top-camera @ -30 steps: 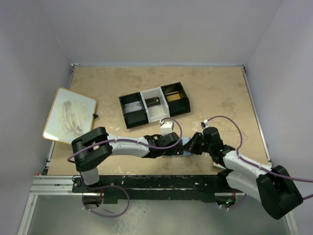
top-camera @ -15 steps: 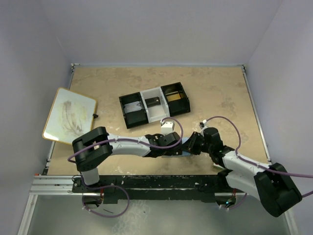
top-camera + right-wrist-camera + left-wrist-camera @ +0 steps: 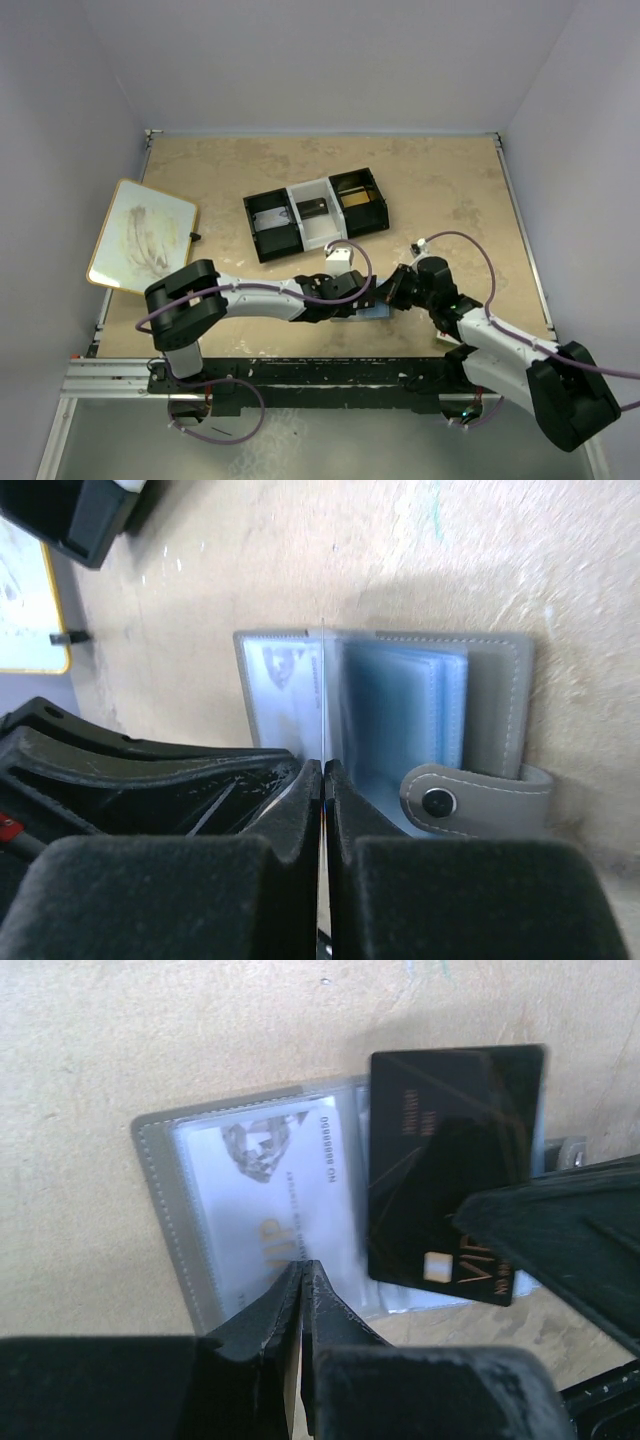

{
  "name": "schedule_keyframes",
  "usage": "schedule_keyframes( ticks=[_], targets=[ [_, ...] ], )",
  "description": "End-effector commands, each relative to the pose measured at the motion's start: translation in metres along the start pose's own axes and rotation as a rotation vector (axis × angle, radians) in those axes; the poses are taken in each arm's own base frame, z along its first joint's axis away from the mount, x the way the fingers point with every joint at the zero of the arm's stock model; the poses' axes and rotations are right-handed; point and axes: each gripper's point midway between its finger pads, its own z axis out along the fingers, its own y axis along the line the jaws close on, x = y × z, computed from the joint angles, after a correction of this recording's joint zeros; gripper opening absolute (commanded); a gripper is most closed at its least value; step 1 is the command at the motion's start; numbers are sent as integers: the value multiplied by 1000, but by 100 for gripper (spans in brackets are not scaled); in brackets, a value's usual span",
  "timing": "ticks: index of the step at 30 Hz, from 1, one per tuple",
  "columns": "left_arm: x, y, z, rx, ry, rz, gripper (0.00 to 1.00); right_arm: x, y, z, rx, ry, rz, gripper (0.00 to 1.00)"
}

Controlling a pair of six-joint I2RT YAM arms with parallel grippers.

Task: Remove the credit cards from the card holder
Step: Remove the credit card from the card holder.

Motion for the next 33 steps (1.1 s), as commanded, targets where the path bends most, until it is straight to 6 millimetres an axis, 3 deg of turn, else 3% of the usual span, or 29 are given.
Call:
schedule_keyframes(
  ticks=[1, 6, 9, 12, 14, 17, 25, 29, 33],
  targets=[
    [-7, 30, -5, -78, -32, -18, 0, -24, -4, -11, 79, -98, -61, 0],
    [-21, 32, -18, -62, -71, -45, 2, -37, 22, -20, -13, -141, -164, 0],
    [-44, 41, -31, -54, -91, -108, 16, -55, 50, -33, -107, -229, -256, 0],
    [-76, 46, -56, 21, -148, -169, 29, -81, 77, -50, -177, -376, -374, 0],
    [-95, 53, -73, 35, -201, -180, 39, -88, 88, -58, -215, -421, -445, 0],
    [-108, 77, -86, -35, -232, -203, 43, -95, 99, -64, -236, -453, -537, 0],
    [-109, 151, -93, -239, -229, -237, 57, -101, 127, -71, -328, -494, -739, 0],
    [-124, 177, -105, -286, -255, -264, 60, -112, 137, -68, -326, -533, -865, 0],
    [-143, 210, -125, -399, -294, -276, 62, -116, 163, -64, -418, -546, -1062, 0]
  ],
)
